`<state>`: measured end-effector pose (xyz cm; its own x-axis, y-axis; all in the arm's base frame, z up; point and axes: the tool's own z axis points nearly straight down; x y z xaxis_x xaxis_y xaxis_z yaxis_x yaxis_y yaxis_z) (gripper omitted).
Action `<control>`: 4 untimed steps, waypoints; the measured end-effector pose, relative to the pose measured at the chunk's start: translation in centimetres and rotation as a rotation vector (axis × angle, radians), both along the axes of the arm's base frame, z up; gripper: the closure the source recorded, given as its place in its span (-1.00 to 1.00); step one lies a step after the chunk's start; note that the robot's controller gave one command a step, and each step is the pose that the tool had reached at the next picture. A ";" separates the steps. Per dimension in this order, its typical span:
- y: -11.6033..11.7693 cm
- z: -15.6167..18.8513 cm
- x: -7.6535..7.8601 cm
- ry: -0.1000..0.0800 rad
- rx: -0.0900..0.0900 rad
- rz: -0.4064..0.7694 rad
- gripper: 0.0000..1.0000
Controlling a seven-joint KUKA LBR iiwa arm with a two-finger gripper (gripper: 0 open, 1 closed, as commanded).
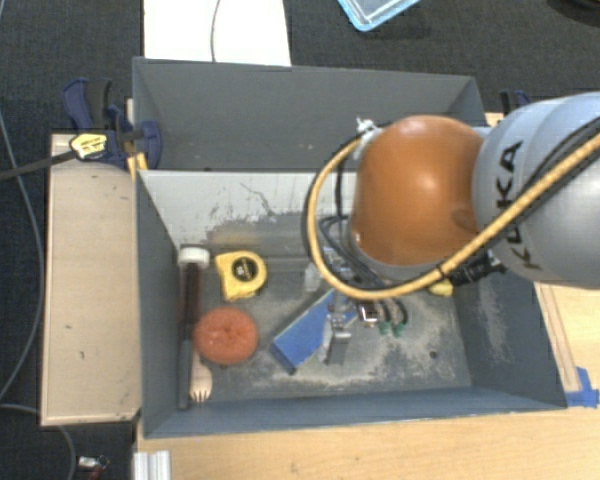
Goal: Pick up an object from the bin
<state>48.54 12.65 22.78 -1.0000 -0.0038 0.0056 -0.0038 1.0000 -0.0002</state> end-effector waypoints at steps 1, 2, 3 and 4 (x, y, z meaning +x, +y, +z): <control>-0.1 0.4 0.2 -0.008 0.001 -0.005 -1.00; -1.1 -5.7 -0.1 -0.014 0.003 -0.011 -1.00; -3.8 -10.7 -0.4 -0.017 0.003 0.049 -1.00; -3.8 -11.6 -0.2 -0.022 0.004 0.040 -1.00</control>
Offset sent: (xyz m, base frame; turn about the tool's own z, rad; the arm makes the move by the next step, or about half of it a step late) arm -0.0060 -0.0205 -0.1106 0.0175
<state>48.33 8.90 11.16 -0.9989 -0.0439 -0.0169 -0.0440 0.9990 0.0036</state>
